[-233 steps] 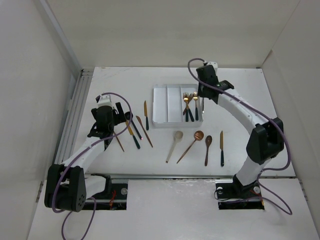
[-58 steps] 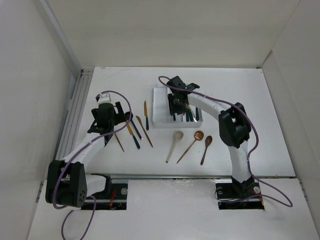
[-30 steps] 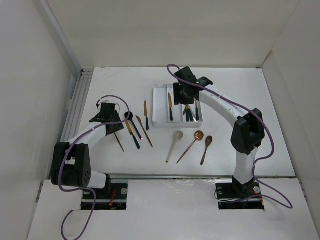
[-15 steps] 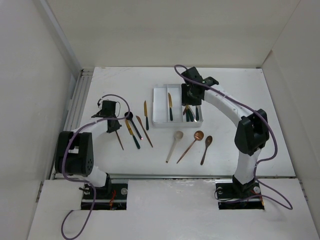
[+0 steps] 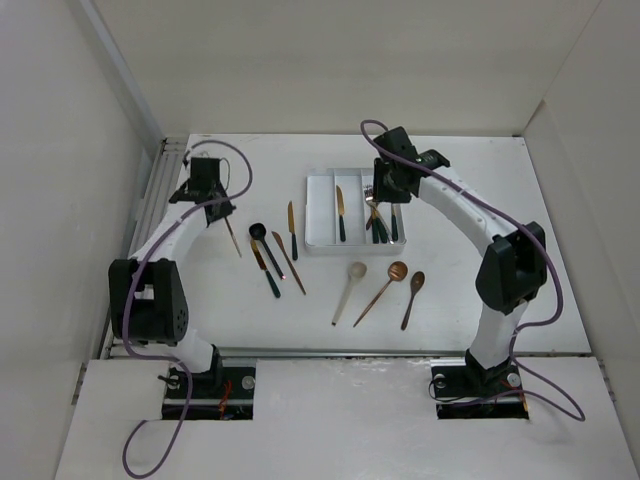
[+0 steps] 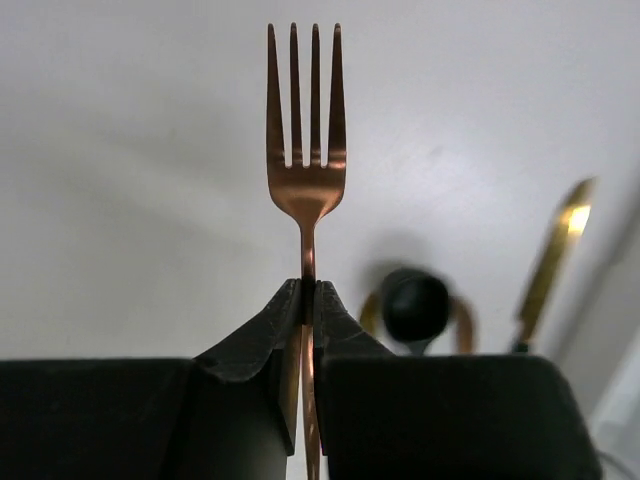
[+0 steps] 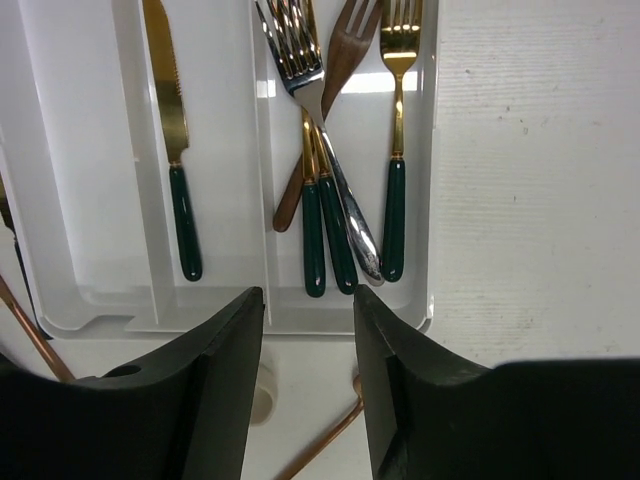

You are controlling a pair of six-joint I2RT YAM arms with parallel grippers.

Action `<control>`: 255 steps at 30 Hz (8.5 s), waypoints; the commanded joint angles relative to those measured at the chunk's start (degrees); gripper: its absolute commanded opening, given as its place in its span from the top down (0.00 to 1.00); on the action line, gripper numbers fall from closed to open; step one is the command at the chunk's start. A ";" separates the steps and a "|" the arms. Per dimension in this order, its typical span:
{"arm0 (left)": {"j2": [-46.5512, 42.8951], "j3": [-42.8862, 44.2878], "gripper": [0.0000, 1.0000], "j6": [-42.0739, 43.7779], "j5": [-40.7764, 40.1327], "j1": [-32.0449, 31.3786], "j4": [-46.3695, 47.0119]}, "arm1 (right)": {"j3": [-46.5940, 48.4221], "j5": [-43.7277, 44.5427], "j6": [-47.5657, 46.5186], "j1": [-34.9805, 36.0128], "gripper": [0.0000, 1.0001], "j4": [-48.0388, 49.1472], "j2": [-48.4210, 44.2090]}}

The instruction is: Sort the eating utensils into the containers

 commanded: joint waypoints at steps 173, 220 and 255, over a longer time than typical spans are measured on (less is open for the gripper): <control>35.81 40.13 0.84 10.29 13.59 -24.97 4.16 | -47.81 10.39 25.78 5.32 1.00 -2.15 -39.44; 36.18 52.34 1.00 2.29 12.89 -22.69 -2.25 | -46.76 11.53 25.78 5.32 1.00 -2.68 -40.05; 48.91 58.85 1.00 -16.96 21.24 -34.72 16.11 | -38.32 13.20 29.65 5.32 1.00 -13.22 -41.81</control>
